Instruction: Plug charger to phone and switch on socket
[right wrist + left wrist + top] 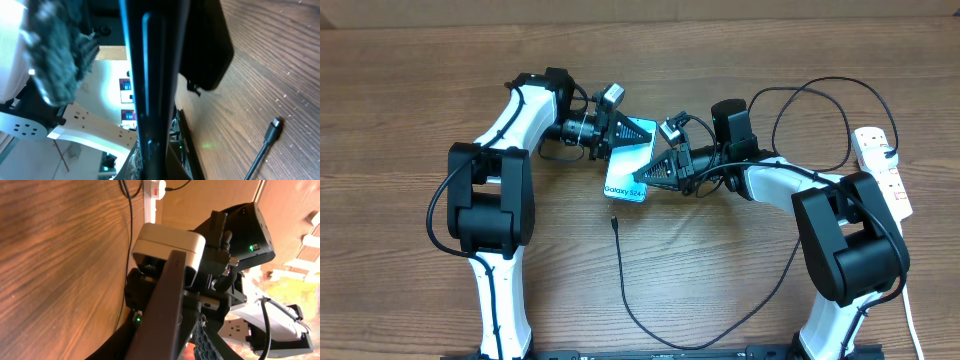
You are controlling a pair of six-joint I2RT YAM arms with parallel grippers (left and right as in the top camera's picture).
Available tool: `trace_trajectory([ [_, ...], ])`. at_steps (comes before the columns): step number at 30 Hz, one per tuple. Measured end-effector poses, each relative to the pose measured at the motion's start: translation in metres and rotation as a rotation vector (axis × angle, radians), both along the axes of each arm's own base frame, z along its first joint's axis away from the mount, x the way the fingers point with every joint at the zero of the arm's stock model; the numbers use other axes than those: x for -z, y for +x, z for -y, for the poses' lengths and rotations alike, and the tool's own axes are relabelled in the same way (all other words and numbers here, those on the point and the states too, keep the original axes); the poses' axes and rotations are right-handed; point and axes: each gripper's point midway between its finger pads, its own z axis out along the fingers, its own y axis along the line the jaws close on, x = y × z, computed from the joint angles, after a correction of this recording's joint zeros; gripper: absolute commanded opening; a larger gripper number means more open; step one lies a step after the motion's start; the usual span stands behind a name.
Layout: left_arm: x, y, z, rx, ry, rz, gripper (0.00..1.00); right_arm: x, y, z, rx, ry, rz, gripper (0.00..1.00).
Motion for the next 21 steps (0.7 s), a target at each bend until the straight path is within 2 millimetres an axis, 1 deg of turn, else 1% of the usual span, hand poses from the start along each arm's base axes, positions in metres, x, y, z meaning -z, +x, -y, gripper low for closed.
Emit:
trace_trajectory([
  [5,-0.002,-0.011,-0.002,0.014,0.008,-0.039,0.31,-0.003,-0.001,0.001,-0.012,0.014,0.003,0.04],
  [10,-0.003,-0.019,-0.002,0.034,0.012,-0.038,0.28,-0.004,-0.002,0.002,-0.017,0.021,0.003,0.04],
  [17,-0.002,-0.021,0.001,0.048,0.010,-0.011,0.23,-0.005,-0.002,0.004,-0.022,0.028,0.001,0.04],
  [18,-0.002,-0.021,0.001,0.048,0.010,-0.011,0.22,-0.005,-0.002,0.004,-0.022,0.028,0.000,0.04],
  [20,-0.002,-0.021,0.000,0.051,0.013,-0.004,0.16,-0.006,-0.003,0.004,-0.027,0.033,0.000,0.04],
  [21,-0.002,-0.021,0.000,0.052,0.013,-0.001,0.11,-0.006,-0.003,0.004,-0.027,0.033,-0.001,0.04],
])
